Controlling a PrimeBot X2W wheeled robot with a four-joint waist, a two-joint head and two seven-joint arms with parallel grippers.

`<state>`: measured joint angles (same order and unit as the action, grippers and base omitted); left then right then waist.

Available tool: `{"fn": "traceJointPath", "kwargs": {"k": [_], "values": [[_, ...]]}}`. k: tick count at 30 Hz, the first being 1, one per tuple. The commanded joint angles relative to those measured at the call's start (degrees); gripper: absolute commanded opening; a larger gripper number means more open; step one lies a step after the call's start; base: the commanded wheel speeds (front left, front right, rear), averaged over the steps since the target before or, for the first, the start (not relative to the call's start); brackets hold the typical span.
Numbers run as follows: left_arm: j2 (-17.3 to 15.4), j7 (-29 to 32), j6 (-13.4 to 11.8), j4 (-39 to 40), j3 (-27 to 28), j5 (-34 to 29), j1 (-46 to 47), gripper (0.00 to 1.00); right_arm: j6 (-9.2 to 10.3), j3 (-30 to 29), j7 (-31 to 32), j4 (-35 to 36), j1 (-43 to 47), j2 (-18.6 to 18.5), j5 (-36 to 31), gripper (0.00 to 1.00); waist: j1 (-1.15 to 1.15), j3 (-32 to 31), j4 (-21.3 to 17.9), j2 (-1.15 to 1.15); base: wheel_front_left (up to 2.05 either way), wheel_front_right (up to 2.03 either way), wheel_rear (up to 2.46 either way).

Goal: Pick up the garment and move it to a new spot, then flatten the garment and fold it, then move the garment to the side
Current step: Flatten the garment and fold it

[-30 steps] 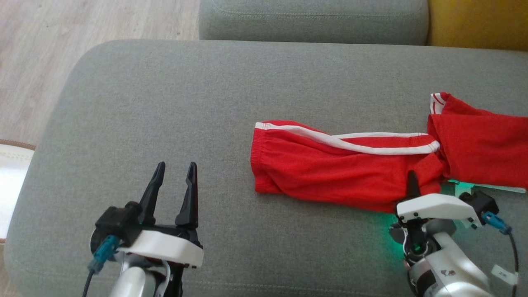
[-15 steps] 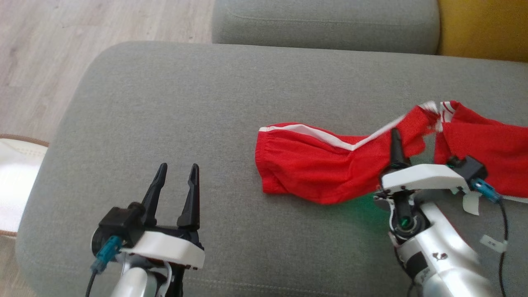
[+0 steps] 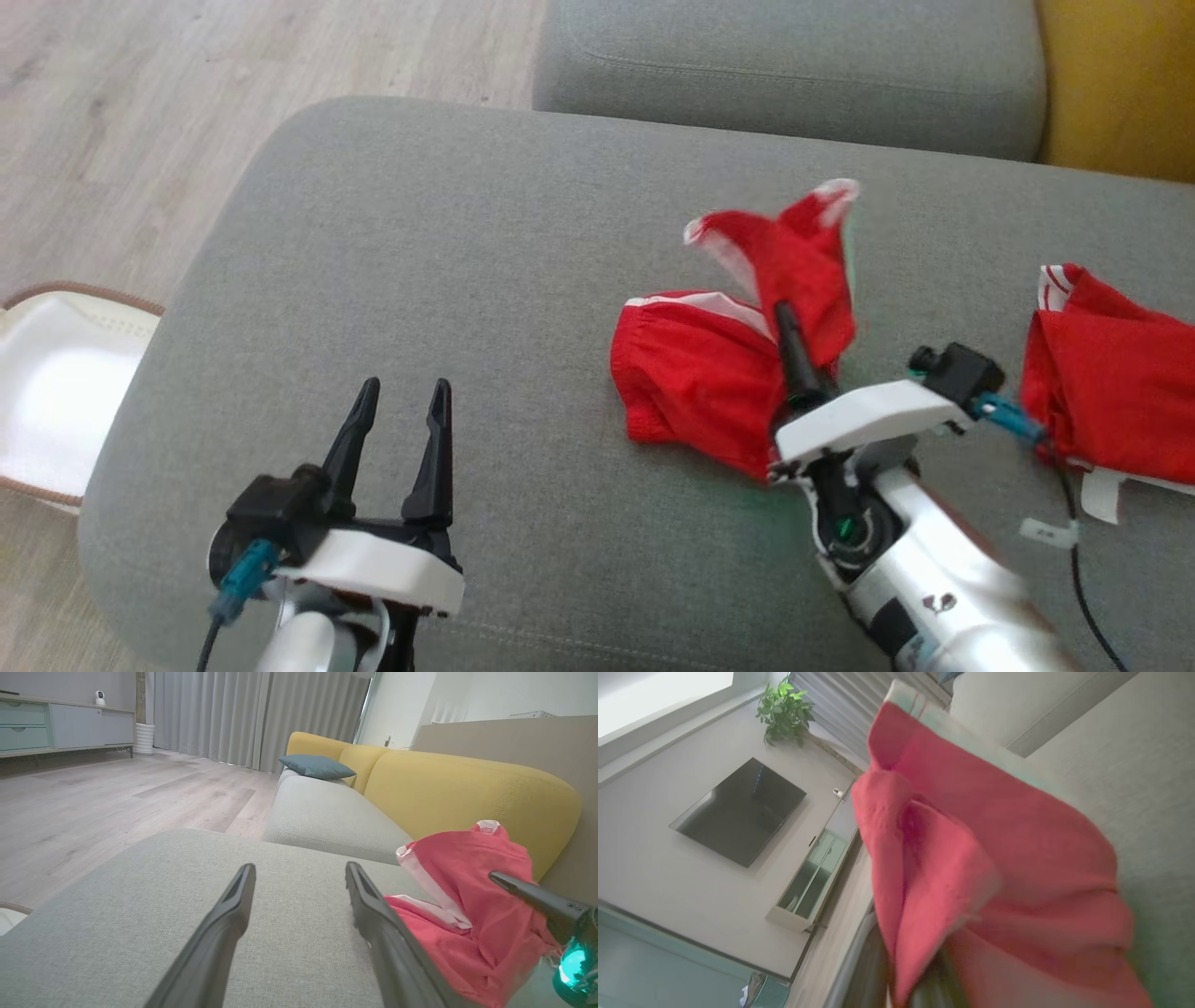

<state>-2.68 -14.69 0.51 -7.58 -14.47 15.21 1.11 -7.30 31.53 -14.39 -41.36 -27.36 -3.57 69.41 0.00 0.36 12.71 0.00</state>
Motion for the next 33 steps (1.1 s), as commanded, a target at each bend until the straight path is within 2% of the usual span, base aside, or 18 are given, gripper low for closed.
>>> {"fn": "traceJointPath", "kwargs": {"k": [1,13,14,16,25,33], "values": [[-0.2,-0.3,-0.1,1.71,1.42,-0.29,0.88,1.0,-0.19,2.41,-0.61,1.9,-1.21,0.69,0.58,0.0,0.0,-0.19,0.49,0.0,0.0,0.0,0.0],[-0.2,-0.3,0.01,1.47,1.03,-0.23,0.68,1.0,-0.19,12.21,-0.61,-0.57,-3.23,0.69,2.55,0.0,0.0,-0.34,2.66,0.0,0.0,0.0,0.0],[-0.2,-0.3,-0.03,1.44,0.93,-0.18,0.67,1.0,-0.19,14.61,-0.61,-1.61,-3.84,0.69,2.3,0.13,0.0,-0.32,2.94,0.0,0.0,0.0,0.0],[-0.2,-0.3,-0.04,1.45,0.81,-0.13,0.65,1.0,-0.19,15.85,-0.61,-1.88,-4.41,0.69,1.71,1.0,0.0,-0.26,3.22,0.0,0.0,0.0,0.0],[-0.2,-0.3,-0.18,1.51,-0.02,0.23,0.71,1.0,-0.19,20.15,-0.61,-1.95,-5.06,0.69,1.78,1.0,0.0,0.33,4.69,0.0,0.0,0.0,0.0],[-0.2,-0.3,-0.42,1.51,-0.54,0.5,0.93,1.0,-0.19,28.04,0.62,-9.12,-6.92,0.69,4.96,1.0,0.0,0.93,5.41,0.0,0.0,0.0,0.0]]}}
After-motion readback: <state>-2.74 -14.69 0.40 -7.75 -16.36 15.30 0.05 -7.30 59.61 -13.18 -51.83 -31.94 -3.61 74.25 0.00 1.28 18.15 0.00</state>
